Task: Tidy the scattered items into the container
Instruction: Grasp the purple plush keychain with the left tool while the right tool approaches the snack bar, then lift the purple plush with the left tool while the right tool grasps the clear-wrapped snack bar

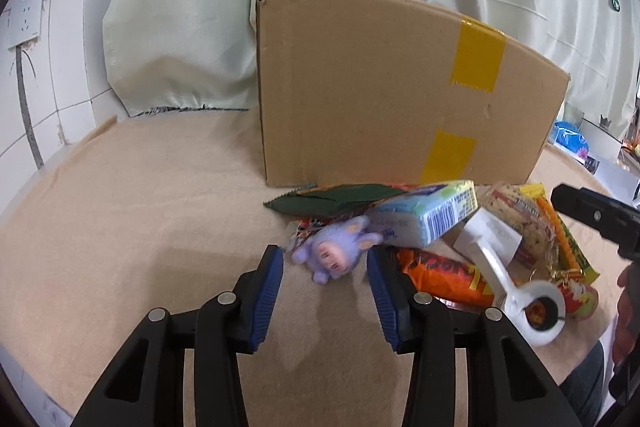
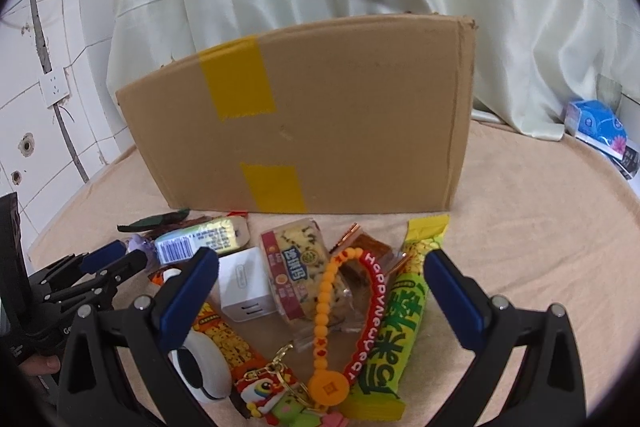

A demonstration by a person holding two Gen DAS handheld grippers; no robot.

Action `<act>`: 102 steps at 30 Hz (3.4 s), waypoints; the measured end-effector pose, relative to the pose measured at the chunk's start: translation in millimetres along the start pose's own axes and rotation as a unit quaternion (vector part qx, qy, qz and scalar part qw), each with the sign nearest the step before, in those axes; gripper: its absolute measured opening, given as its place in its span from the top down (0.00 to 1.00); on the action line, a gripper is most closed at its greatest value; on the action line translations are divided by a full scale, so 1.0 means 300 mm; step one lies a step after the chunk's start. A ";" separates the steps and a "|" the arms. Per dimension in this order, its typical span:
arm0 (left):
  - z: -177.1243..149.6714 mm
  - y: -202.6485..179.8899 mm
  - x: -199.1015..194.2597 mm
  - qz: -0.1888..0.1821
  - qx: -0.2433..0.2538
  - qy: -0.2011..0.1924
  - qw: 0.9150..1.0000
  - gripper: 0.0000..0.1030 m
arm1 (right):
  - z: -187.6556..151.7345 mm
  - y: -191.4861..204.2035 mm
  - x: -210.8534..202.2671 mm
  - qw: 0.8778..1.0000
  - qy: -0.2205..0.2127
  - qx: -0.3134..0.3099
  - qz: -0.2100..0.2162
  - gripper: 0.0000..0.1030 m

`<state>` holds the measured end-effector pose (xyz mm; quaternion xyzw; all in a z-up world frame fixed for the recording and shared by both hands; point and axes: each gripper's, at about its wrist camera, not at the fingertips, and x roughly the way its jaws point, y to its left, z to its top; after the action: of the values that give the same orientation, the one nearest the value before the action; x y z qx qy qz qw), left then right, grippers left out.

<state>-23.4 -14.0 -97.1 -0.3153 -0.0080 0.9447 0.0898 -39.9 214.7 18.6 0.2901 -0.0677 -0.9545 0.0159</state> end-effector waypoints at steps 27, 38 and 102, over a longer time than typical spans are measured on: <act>0.053 -0.061 0.105 -0.003 -0.010 0.038 0.999 0.53 | -0.003 -0.013 0.011 1.000 0.004 0.014 0.014 0.00; 0.032 -0.053 0.109 -0.008 0.008 0.037 0.999 0.60 | 0.025 0.027 0.066 0.997 0.015 -0.064 0.047 0.00; 0.128 -0.003 -0.134 -0.021 0.023 -0.046 0.998 0.65 | 0.296 0.022 -0.080 0.984 0.026 -0.126 0.122 0.57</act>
<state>-14.6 -18.7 -42.2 -0.2687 0.0026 0.9562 0.1163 -69.5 220.4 105.9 0.3000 0.0183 -0.9384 0.1707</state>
